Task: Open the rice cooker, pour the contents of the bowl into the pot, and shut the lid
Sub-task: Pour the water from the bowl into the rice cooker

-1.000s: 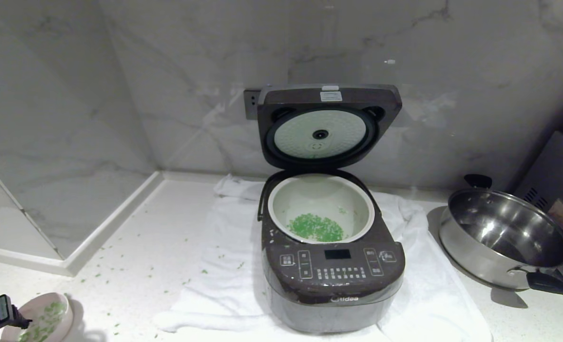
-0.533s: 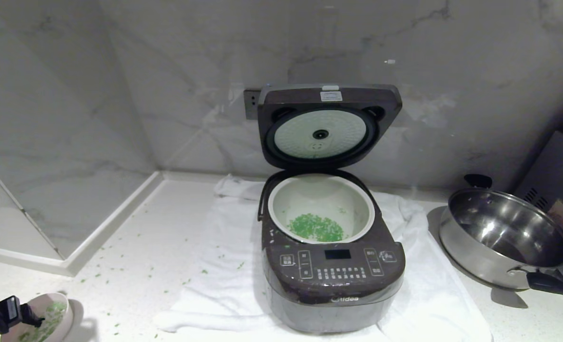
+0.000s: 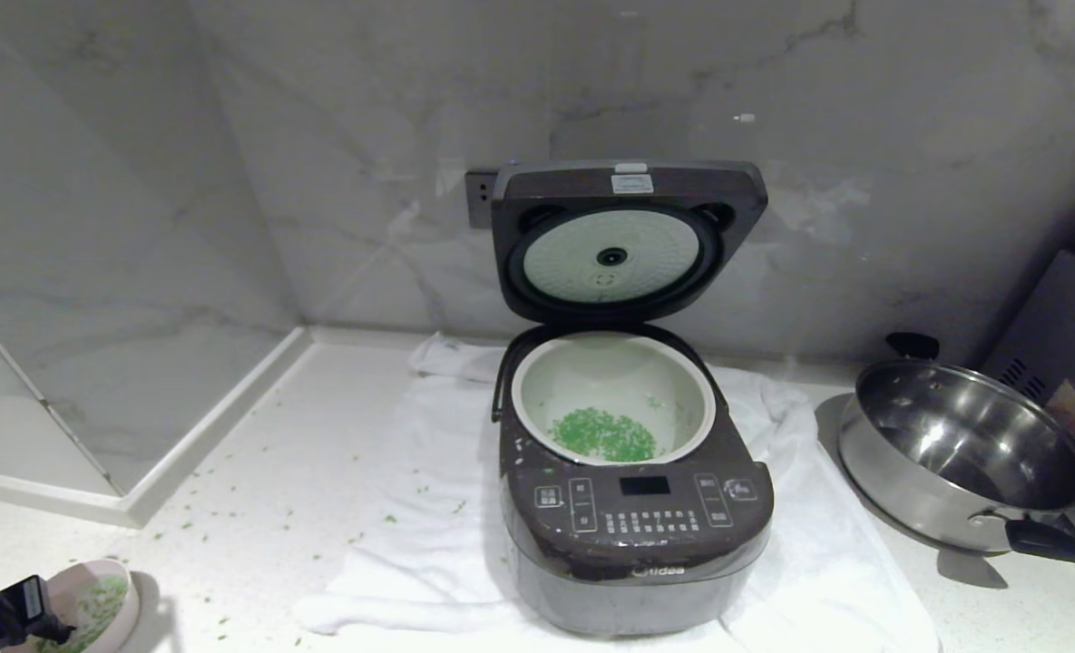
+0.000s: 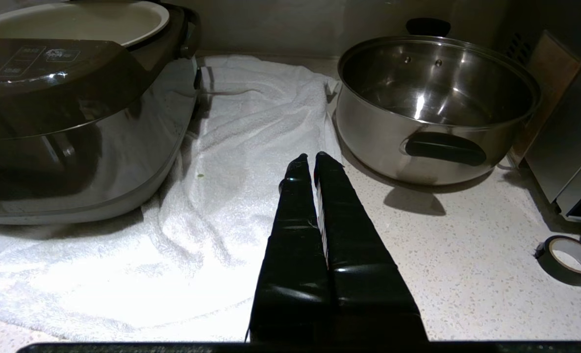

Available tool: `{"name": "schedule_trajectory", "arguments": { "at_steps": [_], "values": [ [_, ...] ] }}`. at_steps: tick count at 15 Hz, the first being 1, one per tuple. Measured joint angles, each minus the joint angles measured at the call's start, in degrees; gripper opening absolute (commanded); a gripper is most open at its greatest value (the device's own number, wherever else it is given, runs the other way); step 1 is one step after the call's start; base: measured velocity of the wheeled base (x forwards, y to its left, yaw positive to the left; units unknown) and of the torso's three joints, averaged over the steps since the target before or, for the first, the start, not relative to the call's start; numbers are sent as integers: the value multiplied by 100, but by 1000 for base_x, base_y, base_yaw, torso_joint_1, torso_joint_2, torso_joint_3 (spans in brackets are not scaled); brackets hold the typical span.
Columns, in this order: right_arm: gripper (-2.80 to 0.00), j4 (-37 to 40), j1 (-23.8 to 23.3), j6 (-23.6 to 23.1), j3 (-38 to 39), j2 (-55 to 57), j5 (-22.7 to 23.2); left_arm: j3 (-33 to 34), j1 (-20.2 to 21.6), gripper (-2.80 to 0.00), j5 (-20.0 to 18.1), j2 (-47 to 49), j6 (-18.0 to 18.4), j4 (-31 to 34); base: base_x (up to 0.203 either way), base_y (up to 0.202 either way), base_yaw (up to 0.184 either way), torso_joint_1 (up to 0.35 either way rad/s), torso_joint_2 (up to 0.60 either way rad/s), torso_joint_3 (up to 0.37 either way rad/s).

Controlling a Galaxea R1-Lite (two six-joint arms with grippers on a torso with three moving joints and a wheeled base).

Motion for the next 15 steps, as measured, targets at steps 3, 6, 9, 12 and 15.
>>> {"name": "schedule_trajectory", "arguments": {
  "at_steps": [3,6,9,12,15],
  "values": [
    [-280,2,0,-1,0,0,-2,-2,0,-280,-7,26,-7,5,0,0,0,0,0,0],
    [-280,2,0,-1,0,0,1,35,-15,-280,-10,15,-10,-2,0,0,0,0,0,0],
    [-280,-1,0,1,0,0,0,76,-40,-280,-79,-6,-7,6,0,0,0,0,0,0],
    [-280,4,0,-1,0,0,1,131,-104,-280,-162,-68,-12,25,0,0,0,0,0,0],
    [-280,2,0,2,0,0,1,212,-337,-280,-166,-124,-101,52,0,0,0,0,0,0]
  ]
}}
